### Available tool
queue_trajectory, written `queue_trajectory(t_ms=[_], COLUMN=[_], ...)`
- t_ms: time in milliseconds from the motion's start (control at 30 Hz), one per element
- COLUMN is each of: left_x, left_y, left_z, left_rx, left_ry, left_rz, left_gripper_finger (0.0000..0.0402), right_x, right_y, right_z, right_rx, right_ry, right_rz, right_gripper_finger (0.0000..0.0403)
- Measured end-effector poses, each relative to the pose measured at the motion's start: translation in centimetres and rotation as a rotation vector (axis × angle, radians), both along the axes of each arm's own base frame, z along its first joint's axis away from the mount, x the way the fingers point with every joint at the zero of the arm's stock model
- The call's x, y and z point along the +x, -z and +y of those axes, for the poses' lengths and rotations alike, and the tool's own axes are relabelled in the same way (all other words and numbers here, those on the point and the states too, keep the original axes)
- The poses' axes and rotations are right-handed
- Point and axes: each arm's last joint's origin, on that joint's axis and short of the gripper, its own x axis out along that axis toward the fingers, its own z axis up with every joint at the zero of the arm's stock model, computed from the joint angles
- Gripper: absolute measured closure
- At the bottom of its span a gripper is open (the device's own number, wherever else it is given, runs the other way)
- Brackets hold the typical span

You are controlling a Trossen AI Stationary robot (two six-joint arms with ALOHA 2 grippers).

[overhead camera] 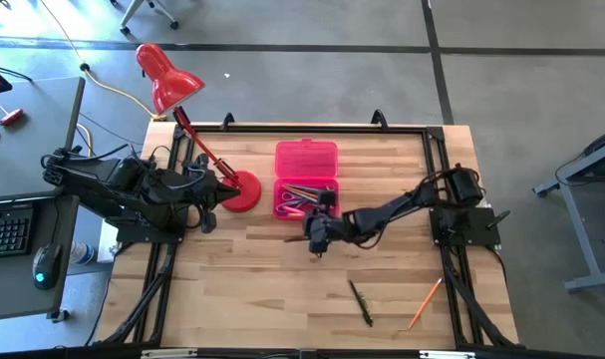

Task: Pick & place school supplies into a supply box
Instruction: Put the pink pen into the pink supply box, then put the orange pencil into the pink supply box

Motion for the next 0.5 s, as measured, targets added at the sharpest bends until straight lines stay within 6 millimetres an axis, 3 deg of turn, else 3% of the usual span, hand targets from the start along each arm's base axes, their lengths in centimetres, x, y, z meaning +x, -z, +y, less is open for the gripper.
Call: queue_trajectory(t_ms=[267,500], left_x=[0.0,0.0], left_y=[0.0,0.0], left_z=[0.0,0.0], left_rx=[0.000,0.001], left_ry=[-0.001,-0.001], left_rz=[0.000,0.001], left_gripper_finger=[0.0362,0.0361], right_x=[0.5,1.4], right_y=[0.0,-2.4], right_z=[-2.7,-1.0], right_rx=[0.152,0.040], right_ry=[-0.021,-0.064], right_rz=[-0.029,-0.023], right_gripper_finger=[0.0339,0.0291])
